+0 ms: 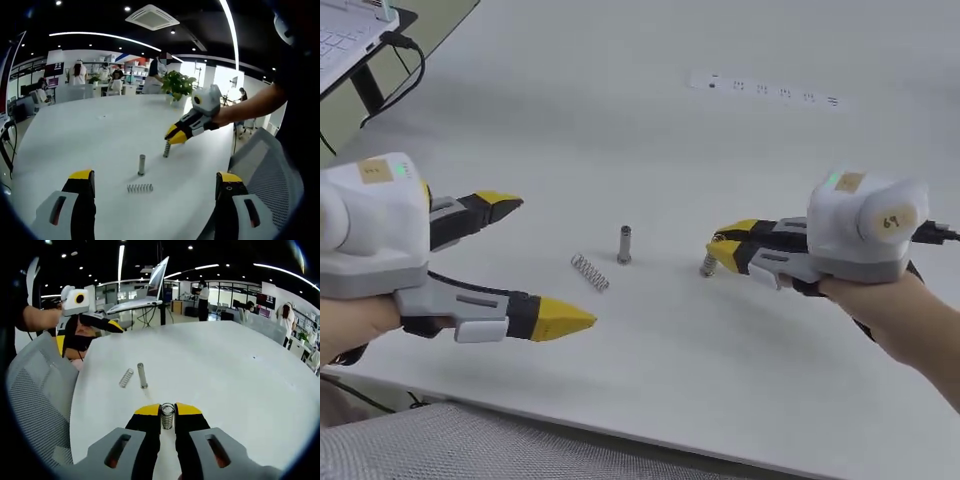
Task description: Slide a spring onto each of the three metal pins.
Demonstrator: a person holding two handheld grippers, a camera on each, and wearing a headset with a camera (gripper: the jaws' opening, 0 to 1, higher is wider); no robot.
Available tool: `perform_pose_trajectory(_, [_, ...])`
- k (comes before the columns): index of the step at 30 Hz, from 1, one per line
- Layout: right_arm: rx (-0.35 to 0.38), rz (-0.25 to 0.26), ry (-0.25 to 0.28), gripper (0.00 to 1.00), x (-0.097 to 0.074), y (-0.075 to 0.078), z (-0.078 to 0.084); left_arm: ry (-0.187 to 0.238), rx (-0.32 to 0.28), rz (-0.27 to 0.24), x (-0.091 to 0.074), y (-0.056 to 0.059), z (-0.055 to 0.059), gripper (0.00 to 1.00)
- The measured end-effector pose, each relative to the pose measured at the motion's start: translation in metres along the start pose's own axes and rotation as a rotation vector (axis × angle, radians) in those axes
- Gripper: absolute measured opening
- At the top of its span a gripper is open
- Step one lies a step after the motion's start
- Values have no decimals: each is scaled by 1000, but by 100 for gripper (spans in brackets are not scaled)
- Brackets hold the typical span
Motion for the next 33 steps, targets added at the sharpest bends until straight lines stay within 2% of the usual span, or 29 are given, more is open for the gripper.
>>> perform_pose_trajectory(4, [-24,0,-43,7,3,-1,6,0,0,0,0,0,-1,98])
perform_pose_trajectory(6, [-15,4,-25,7,2,-1,5,0,1,0,0,0,-1,98])
perform_pose_trajectory(12, [-3,7,-35,8,0,-1,7,-1,3,0,-1,0,-2,98])
perform_pose_trajectory(20, [5,2,-73,9,0,-1,7,-8,7,4,-1,2,-2,98])
perform_pose_trajectory(33, [28,10,-60,16,-1,-3,2,-1,1,0,-7,1,-1,98])
Point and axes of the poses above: the centre of the closed fingertips' face, and the gripper's own axes: x roughly forward along the fingers, y roughly to its right, z roughly out of its underside, the point moved 6 cm from there along -x, roughly backward along the fingers, and after that the axes turned 2 degrees about -x, right-handed, at the moved point
